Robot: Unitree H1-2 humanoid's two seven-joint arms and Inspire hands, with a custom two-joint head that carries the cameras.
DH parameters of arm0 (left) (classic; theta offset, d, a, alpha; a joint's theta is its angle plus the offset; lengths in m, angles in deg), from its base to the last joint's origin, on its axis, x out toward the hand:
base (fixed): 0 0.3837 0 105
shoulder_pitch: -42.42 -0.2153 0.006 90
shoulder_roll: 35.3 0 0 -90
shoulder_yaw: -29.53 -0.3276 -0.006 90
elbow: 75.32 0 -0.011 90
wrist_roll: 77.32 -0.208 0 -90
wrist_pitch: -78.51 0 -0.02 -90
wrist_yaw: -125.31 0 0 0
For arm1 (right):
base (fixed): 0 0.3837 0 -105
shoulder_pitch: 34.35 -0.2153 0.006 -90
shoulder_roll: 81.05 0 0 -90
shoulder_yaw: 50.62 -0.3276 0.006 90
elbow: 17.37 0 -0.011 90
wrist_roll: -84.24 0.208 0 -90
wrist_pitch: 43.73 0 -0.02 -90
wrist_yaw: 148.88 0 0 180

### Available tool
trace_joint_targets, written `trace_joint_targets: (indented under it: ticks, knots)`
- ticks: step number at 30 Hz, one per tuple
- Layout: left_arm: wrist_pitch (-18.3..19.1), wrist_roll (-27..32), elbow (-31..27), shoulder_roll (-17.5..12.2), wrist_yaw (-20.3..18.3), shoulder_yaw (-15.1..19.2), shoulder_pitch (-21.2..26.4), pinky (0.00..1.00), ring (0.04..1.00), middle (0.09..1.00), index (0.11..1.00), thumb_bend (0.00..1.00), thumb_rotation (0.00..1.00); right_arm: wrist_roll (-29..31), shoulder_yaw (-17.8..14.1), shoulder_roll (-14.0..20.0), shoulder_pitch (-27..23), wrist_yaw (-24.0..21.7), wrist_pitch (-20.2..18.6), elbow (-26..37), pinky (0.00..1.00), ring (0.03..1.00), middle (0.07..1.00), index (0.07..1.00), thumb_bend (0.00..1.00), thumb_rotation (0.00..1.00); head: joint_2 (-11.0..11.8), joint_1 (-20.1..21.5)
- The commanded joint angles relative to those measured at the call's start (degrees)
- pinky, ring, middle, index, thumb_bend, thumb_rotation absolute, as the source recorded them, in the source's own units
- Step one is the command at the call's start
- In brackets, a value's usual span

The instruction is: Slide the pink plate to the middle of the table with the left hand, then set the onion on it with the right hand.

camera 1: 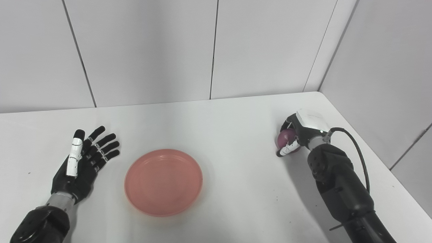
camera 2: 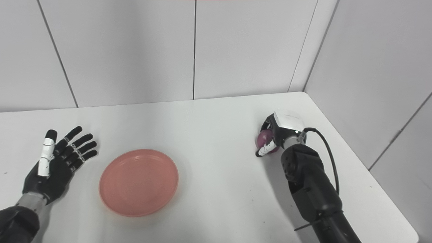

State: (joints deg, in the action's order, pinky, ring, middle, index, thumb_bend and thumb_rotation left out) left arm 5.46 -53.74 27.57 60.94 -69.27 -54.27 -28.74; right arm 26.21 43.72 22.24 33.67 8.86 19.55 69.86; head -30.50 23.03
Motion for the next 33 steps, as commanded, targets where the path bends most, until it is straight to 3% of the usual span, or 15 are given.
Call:
trace_joint_targets:
  ticks: [1, 16, 27, 33]
  knots:
    - [4.10, -0.80, 1.20, 0.18, 0.99, -0.53, -1.28, 0.79, 0.793, 0.803, 0.870, 0.77, 0.84, -0.95, 0.29, 0.88, -0.55, -1.08, -0.17, 1.81, 0.35, 0.447, 0.522, 0.469, 0.52, 0.00, -0.04, -0.04]
    - [3.58, -0.91, 1.15, 0.66, 1.03, -0.88, -1.22, 0.80, 0.800, 0.809, 0.874, 0.75, 0.86, -3.52, 3.50, -0.36, -4.33, -6.45, -0.06, 11.16, 0.31, 0.391, 0.485, 0.519, 0.52, 0.00, 0.22, -0.94]
    - [4.34, -1.63, -1.13, 2.11, 2.94, -1.91, -1.94, 0.80, 0.807, 0.810, 0.883, 0.71, 0.89, -1.09, 6.16, -1.29, -6.87, -9.30, 1.14, 18.61, 0.32, 0.398, 0.486, 0.520, 0.52, 0.00, 0.33, -5.82]
    - [4.55, -2.73, -2.89, 3.40, 4.02, -3.30, -2.62, 0.83, 0.829, 0.836, 0.904, 0.68, 0.92, 0.65, 7.74, -1.69, -7.18, -8.85, 3.51, 20.13, 0.30, 0.378, 0.474, 0.537, 0.51, 0.00, 0.67, -10.55]
